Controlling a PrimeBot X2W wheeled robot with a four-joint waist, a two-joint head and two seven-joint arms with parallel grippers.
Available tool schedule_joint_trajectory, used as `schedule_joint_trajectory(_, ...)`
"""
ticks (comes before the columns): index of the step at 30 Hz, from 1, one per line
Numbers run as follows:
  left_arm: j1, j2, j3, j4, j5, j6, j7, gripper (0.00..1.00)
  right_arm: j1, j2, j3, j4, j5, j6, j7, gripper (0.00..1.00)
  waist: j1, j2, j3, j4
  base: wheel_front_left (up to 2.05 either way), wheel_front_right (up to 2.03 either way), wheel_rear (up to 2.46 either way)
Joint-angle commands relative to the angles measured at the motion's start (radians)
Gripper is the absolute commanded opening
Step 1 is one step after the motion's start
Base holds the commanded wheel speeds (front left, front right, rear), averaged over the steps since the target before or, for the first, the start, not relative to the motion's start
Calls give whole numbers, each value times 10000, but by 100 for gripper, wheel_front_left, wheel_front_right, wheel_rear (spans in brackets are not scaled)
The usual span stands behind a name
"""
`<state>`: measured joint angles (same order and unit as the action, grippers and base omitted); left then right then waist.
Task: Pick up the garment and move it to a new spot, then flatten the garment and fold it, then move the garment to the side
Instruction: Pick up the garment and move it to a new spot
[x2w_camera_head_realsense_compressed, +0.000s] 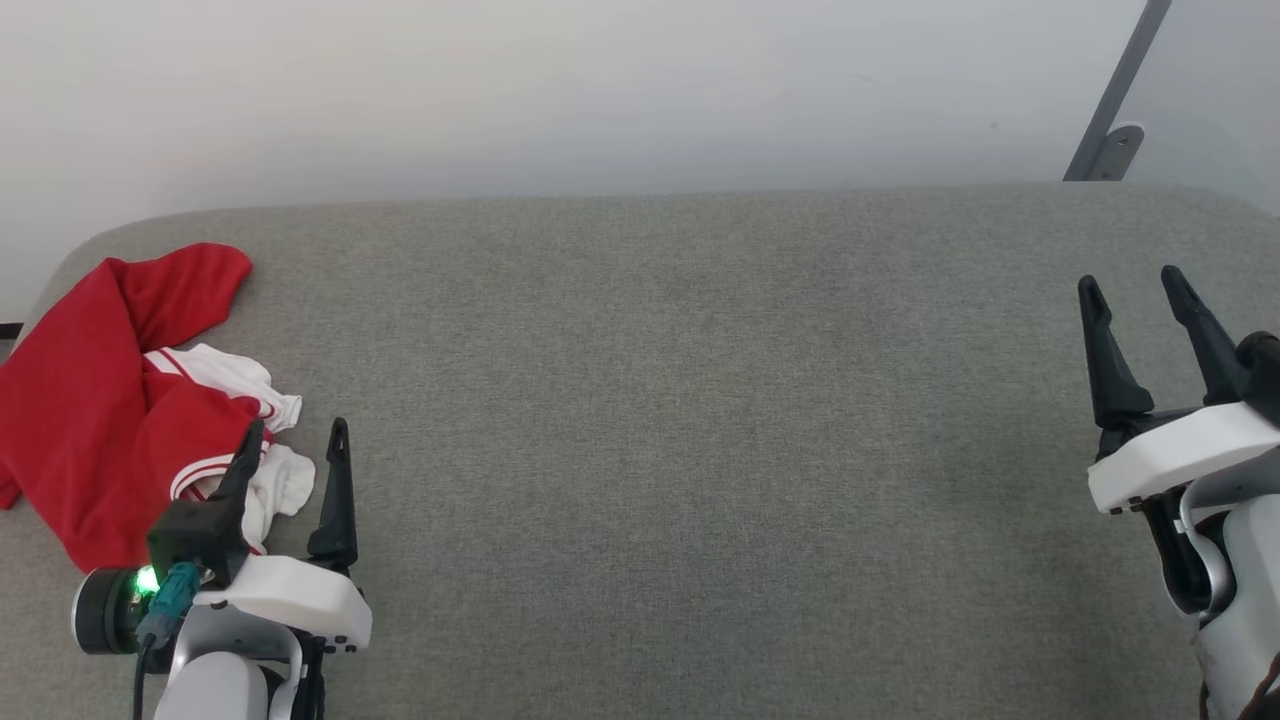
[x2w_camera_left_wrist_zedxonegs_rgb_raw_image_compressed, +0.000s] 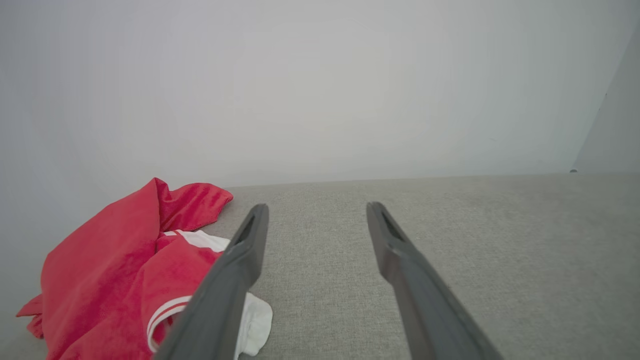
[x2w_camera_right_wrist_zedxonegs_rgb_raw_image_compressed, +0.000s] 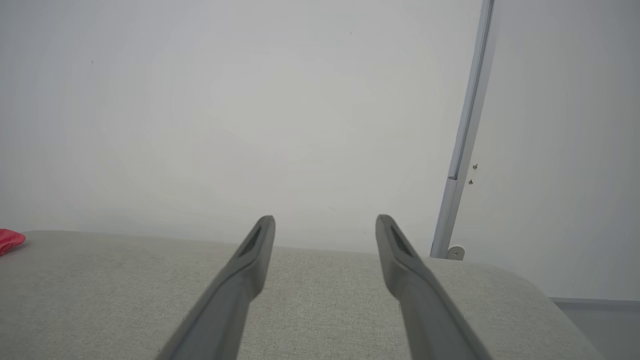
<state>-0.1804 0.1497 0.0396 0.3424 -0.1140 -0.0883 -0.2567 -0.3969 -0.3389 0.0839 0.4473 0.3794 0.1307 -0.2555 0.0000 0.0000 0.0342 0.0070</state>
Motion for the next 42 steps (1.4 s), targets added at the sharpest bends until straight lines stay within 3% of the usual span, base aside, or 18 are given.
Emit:
schedule_joint_trajectory(1, -107, -30, 74, 21, 174, -58, -95, 100, 21, -36, -22, 7, -164, 0, -107, 100, 0, 0, -3, 33, 0, 0, 0)
schedule_joint_trajectory(9, -81, -337, 442, 62, -181, -163, -102, 100, 296, 127, -72, -101, 171, 0, -104, 100, 0, 0, -38, 585, 0, 0, 0)
schedule_joint_trajectory(30, 1089, -962, 1044, -624, -245, 300, -101, 100, 518, 944, 1332, -119, 477, 0, -104, 100, 0, 0, 190, 3852, 0, 0, 0)
schedule_joint_trajectory(36, 1411, -980, 1150, -832, -438, 469, -101, 100, 485, 1259, 1904, -13, 621, 0, -104, 100, 0, 0, 166, 4622, 0, 0, 0)
schedule_joint_trajectory(42, 1836, -981, 1000, -1266, -1022, 933, -101, 100, 364, 1638, 2310, 37, 702, 0, -103, 100, 0, 0, 137, 5045, 0, 0, 0)
